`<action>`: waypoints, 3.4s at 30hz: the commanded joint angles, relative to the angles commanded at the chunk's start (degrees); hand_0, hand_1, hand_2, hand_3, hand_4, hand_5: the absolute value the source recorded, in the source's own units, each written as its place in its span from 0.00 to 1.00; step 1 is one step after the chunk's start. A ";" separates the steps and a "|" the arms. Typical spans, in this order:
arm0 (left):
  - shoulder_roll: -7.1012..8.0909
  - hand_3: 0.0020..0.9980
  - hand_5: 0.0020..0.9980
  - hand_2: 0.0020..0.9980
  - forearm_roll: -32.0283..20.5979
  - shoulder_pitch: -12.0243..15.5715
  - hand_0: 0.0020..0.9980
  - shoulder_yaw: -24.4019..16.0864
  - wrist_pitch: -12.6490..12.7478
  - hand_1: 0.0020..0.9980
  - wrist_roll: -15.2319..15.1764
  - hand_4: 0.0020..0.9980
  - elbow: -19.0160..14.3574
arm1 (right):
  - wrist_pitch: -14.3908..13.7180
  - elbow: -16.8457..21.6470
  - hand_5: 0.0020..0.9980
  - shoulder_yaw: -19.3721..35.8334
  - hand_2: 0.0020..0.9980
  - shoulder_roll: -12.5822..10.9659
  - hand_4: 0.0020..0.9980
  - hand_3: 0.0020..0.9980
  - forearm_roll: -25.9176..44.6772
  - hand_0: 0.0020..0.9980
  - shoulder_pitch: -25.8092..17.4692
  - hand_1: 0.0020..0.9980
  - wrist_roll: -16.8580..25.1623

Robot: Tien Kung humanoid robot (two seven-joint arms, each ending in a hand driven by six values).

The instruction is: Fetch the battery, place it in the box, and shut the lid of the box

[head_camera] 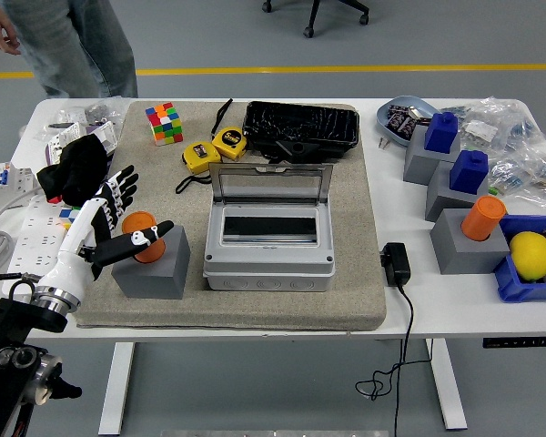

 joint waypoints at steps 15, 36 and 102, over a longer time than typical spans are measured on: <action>0.08 1.00 0.00 1.00 1.89 -0.05 1.00 1.59 1.23 1.00 0.16 1.00 1.16 | -0.16 -0.05 1.00 0.03 0.80 0.02 1.00 0.81 0.12 0.95 0.04 0.84 0.00; -0.28 0.92 0.00 0.94 0.75 -0.26 0.95 3.39 4.55 0.95 -0.95 1.00 1.94 | -0.25 -0.03 1.00 0.14 0.80 0.16 1.00 0.81 0.08 0.95 0.13 0.83 -0.09; -0.37 0.23 0.00 0.24 -8.53 -0.49 0.14 8.70 13.55 0.17 -4.04 1.00 4.68 | -0.50 -0.03 1.00 -0.02 0.80 0.16 1.00 0.80 -0.08 0.94 0.32 0.83 -0.23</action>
